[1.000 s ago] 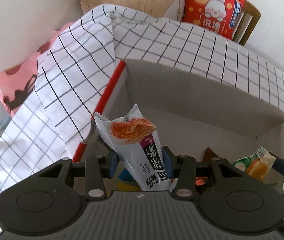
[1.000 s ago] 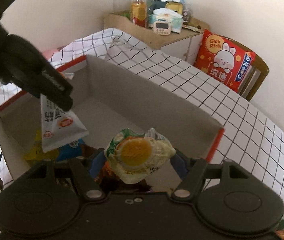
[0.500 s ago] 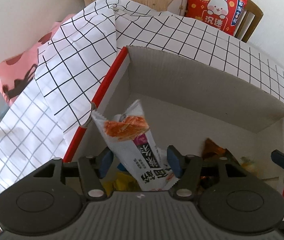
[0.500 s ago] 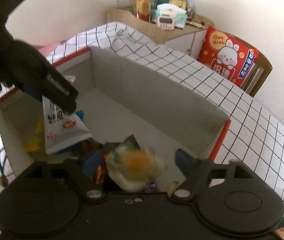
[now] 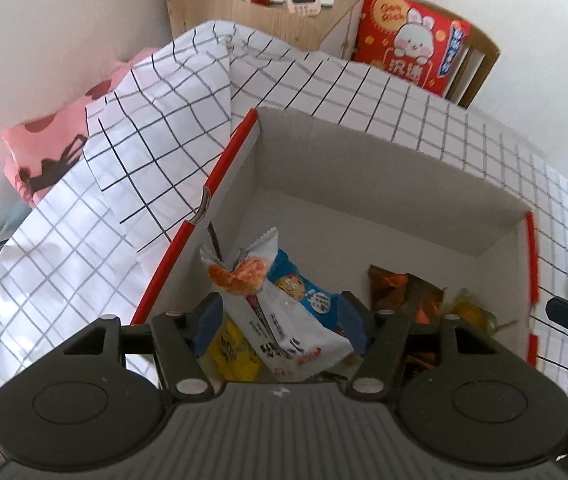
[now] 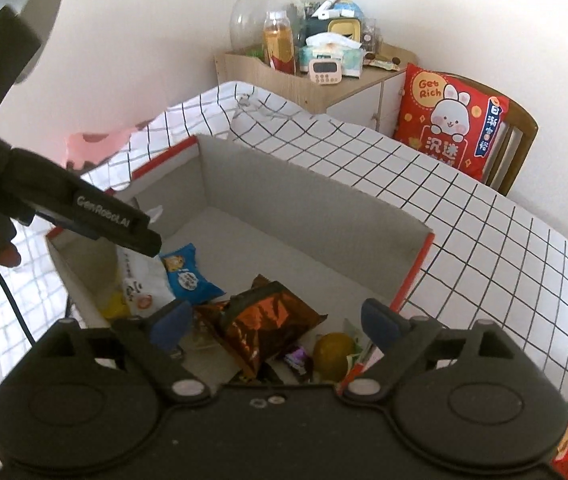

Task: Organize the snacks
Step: 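Carry both snacks over the red box and open both tools to drop them, then withdraw both tools from the box and lower them toward the red chip bag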

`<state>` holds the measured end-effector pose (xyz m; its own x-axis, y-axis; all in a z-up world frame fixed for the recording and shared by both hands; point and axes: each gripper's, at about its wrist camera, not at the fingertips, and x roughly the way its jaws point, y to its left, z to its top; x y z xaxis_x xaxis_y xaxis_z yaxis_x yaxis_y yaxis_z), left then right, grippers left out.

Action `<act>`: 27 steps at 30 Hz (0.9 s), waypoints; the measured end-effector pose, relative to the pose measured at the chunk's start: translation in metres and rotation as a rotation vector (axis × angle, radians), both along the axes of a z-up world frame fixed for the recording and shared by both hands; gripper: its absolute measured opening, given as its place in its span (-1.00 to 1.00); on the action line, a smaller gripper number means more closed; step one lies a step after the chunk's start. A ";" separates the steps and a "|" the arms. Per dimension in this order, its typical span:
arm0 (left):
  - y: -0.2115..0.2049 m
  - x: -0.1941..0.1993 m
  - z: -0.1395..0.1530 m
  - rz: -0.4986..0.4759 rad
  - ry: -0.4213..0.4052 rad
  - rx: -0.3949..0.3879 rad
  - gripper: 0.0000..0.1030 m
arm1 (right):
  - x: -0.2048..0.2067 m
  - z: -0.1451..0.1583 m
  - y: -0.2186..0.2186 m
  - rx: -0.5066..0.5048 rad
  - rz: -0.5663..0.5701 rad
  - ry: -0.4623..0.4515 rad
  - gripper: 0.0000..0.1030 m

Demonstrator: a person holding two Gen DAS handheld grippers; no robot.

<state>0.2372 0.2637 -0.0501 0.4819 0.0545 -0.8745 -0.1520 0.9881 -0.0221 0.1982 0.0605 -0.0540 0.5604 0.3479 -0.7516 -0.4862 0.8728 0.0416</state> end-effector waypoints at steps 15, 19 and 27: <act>-0.055 -0.075 0.049 -0.078 -0.222 0.004 0.37 | -0.048 0.043 -0.054 0.147 -0.063 -0.055 0.94; -0.080 -0.092 0.055 -0.122 -0.267 0.011 0.37 | -0.062 0.050 -0.076 0.176 -0.090 -0.069 0.96; -0.139 -0.120 0.057 -0.250 -0.360 0.037 0.43 | -0.082 0.054 -0.131 0.180 -0.177 -0.100 0.99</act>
